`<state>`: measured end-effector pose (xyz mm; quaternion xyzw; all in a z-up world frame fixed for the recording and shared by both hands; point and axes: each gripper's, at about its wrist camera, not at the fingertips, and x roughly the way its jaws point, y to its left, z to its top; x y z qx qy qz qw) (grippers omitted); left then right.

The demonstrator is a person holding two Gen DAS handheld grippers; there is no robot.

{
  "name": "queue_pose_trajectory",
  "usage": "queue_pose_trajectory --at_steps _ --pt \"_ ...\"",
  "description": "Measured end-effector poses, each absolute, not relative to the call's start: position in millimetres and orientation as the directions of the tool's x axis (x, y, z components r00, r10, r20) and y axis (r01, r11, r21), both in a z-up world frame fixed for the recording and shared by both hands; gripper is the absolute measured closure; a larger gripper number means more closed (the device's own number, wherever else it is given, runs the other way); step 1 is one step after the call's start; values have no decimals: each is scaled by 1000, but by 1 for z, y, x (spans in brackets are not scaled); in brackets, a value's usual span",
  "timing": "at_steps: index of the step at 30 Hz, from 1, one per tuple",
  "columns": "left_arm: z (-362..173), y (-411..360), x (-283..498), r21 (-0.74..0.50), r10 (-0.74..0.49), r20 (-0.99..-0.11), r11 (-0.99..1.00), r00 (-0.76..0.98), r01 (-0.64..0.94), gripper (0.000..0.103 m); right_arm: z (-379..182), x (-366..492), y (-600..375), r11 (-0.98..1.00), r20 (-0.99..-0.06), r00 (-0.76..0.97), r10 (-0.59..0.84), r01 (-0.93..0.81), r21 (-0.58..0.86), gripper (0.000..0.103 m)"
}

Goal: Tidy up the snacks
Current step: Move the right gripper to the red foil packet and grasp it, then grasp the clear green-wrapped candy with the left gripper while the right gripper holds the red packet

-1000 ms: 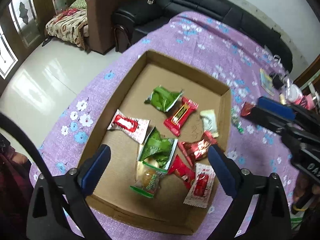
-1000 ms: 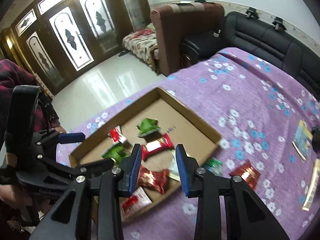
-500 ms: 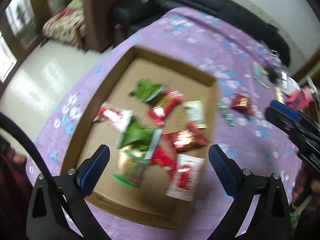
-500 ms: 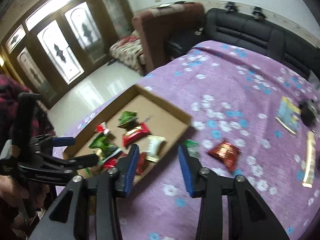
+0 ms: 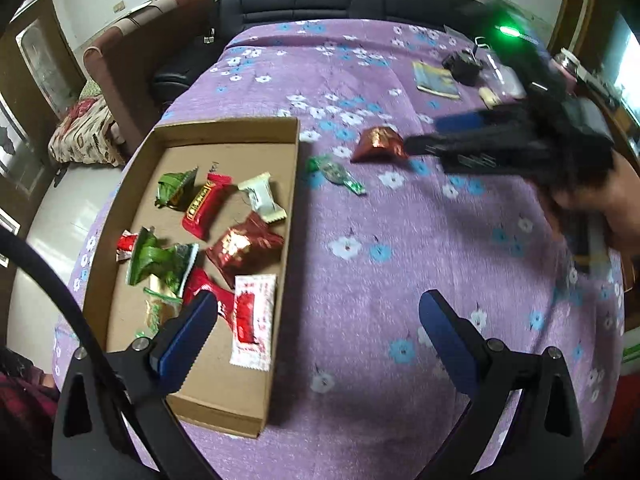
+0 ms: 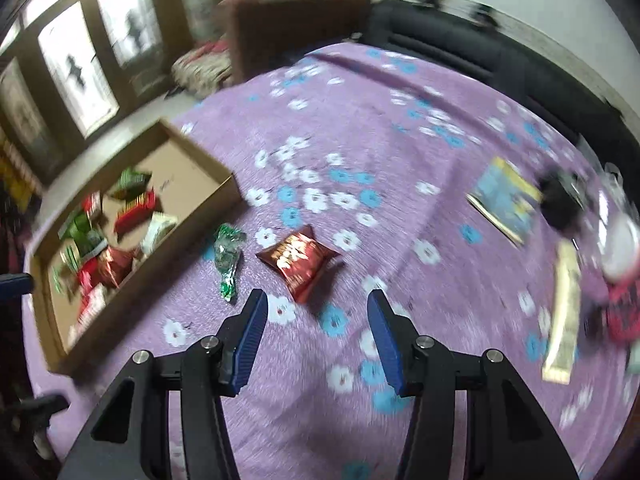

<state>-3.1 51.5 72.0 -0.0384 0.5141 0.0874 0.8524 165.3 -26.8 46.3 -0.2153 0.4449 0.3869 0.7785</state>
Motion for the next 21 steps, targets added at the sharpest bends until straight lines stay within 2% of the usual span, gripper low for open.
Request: queue_pose_trajectory --at_steps 8,14,16,18,21 --pt "64 43 -9 29 105 -896 984 431 -178 2 31 175 13 426 -883 240 403 -903 -51 49" --pt "60 45 -11 28 108 -901 981 420 -191 2 4 179 23 362 -922 211 324 -928 -85 49" --pt "60 46 -11 30 112 -902 980 416 -198 2 2 182 23 368 -921 195 336 -928 -62 53" --pt "58 47 -10 28 112 -904 979 412 -204 2 3 185 23 382 -919 188 346 -923 -45 67" --pt "57 48 -8 26 112 -906 977 407 -211 2 3 189 23 402 -916 184 356 -915 -27 71"
